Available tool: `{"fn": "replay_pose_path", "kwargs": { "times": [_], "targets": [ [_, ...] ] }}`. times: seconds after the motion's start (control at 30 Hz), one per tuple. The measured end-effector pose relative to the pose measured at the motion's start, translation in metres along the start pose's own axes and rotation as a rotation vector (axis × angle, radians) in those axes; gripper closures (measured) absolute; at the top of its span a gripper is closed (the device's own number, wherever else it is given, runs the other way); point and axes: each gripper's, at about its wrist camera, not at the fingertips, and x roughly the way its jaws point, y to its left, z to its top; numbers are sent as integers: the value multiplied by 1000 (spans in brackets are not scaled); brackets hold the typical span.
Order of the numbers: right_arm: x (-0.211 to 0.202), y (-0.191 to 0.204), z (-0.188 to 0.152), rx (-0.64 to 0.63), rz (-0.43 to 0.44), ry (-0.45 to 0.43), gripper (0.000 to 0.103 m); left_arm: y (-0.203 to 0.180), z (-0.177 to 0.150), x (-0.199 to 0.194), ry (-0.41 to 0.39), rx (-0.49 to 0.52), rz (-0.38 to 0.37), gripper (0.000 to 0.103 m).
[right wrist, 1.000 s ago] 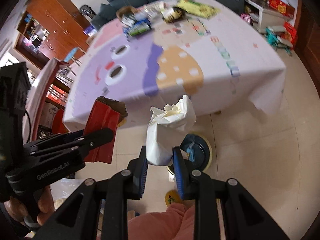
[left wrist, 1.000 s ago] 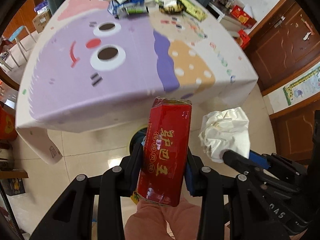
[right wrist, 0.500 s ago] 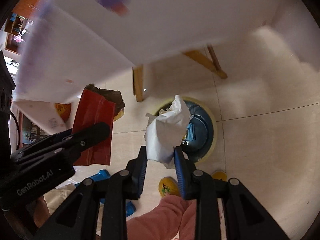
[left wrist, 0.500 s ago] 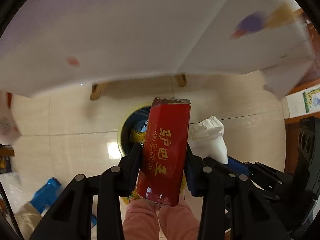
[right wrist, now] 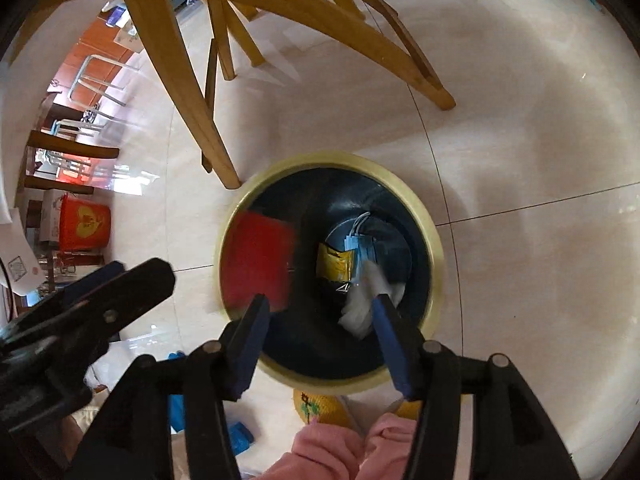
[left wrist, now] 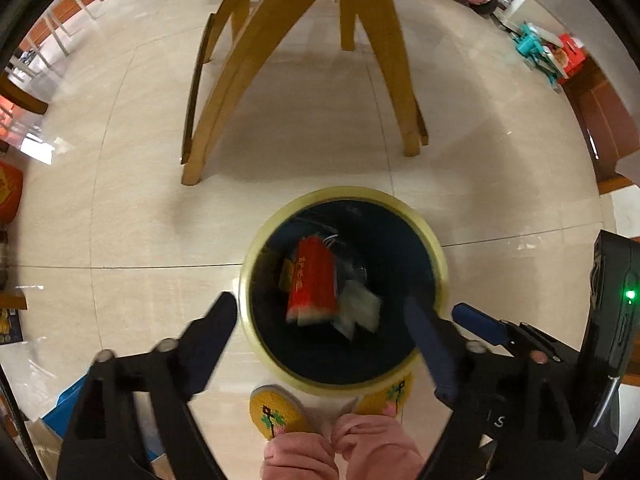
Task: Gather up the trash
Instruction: 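Carry red can and tissue over the bin and open both tools, then raise both tools from the bin back toward the table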
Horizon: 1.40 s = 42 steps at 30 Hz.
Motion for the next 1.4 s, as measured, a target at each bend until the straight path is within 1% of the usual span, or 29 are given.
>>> {"fn": "replay_pose_path", "kwargs": {
  "times": [0.1,0.23,0.33,0.5,0.67,0.8,1.03,1.4],
  "targets": [
    [-3,4,1,3,4,-16,49,3,-1,-2,-9,-13,20,14],
    [-13,6,3,-9,-18,-43,49,11,1,-15,-18,-10,37,4],
    [-25,10,2,-7,-25,-47,49,14,0,-28,-25,-5,42,4],
    [-54,15,-3,0,-45,-41,49,13,-4,-56,-26,11,23,4],
    [-96,23,-7,16,-50,-51,49,13,-9,-101,-27,8,17,4],
    [-142,38,-11,25,-50,-66,49,16,-11,-146,-32,1,6,4],
    [-226,77,-19,-2,-29,-125,49,18,-13,-235,-80,60,-2,4],
    [-323,131,-28,-87,-35,-214,49,9,-13,-335,-166,151,-38,4]
  ]
}}
